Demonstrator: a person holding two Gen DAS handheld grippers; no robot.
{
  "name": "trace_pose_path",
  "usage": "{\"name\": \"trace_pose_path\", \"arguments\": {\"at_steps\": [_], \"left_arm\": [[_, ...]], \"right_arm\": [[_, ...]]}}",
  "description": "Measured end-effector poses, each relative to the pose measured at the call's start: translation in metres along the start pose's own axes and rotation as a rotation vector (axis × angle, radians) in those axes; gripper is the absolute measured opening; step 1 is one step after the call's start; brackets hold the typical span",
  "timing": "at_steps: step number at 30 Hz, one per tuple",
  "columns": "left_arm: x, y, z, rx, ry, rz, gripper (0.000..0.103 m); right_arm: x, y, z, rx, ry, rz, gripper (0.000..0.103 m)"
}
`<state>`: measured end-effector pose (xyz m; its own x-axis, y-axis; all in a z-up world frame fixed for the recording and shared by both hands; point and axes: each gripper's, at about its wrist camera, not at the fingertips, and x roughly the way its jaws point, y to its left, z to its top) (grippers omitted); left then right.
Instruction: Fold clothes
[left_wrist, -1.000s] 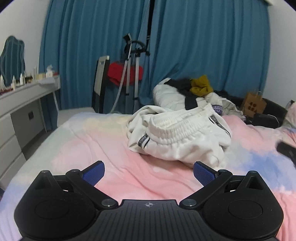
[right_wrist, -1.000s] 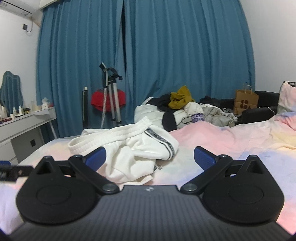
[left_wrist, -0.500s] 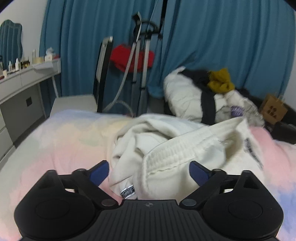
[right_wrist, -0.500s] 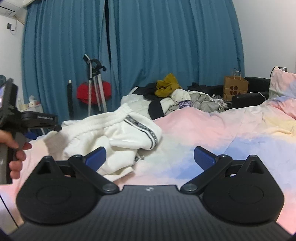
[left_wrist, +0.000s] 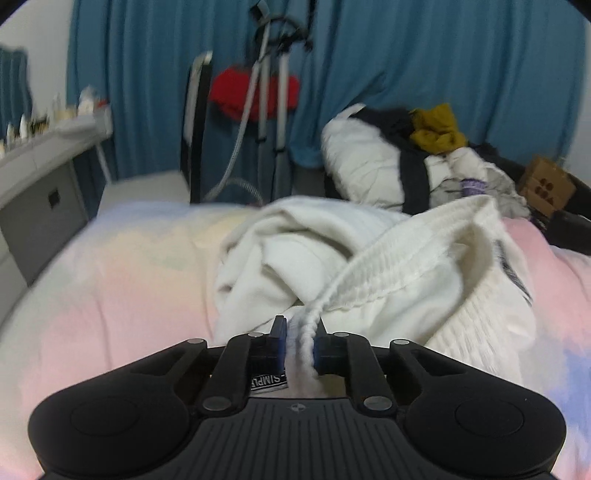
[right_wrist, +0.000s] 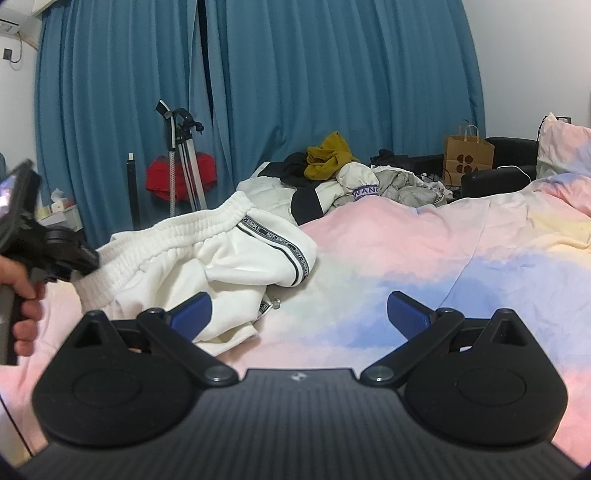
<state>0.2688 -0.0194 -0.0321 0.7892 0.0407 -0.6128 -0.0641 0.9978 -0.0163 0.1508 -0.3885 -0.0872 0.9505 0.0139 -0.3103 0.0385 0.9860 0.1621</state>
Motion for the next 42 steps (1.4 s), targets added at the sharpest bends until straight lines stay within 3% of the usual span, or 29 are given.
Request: {"name": "trace_pose_path", "arguments": {"at_steps": [5,8,12,16,21,23,26,29,37,42], "left_arm": [[-0.079,-0.004,-0.023,0.132,-0.112,-0.064,0.013],[-0.126,-0.006,-0.048,0.204,-0.14,-0.132,0.014],[-0.165,-0.003,-0.091,0.279,-0.114,-0.208,0.015],[-0.16,0.011,-0.118,0.281,-0.091,-0.201,0.015],[-0.142,0.036,-0.119,0.164,-0.042,-0.202,0.016],[-0.135,0.045,-0.119,0.118,-0.022,-0.202,0.017],[-0.125,0.059,-0.119,0.051,0.006,-0.203,0.017],[-0.122,0.062,-0.122,0.03,0.022,-0.206,0.018],[-0.123,0.063,-0.123,0.007,0.034,-0.206,0.018],[-0.122,0.059,-0.127,0.02,0.043,-0.198,0.019]], "right_arm": [[-0.005,0.003,0.002,-0.005,-0.016,0.006,0.103],[-0.009,0.002,0.004,0.002,-0.019,0.024,0.103],[-0.018,0.004,0.008,0.014,-0.006,0.048,0.103],[-0.026,0.004,0.011,0.03,0.025,0.06,0.103],[-0.011,-0.017,-0.003,-0.031,0.248,-0.034,0.103],[-0.004,-0.031,-0.012,0.016,0.352,-0.034,0.103],[0.005,-0.04,-0.021,0.138,0.421,0.065,0.103],[0.017,-0.03,-0.029,0.12,0.433,0.075,0.103],[0.049,-0.05,-0.034,0.315,0.439,0.057,0.1],[0.039,-0.056,-0.023,0.357,0.325,0.056,0.098]]}}
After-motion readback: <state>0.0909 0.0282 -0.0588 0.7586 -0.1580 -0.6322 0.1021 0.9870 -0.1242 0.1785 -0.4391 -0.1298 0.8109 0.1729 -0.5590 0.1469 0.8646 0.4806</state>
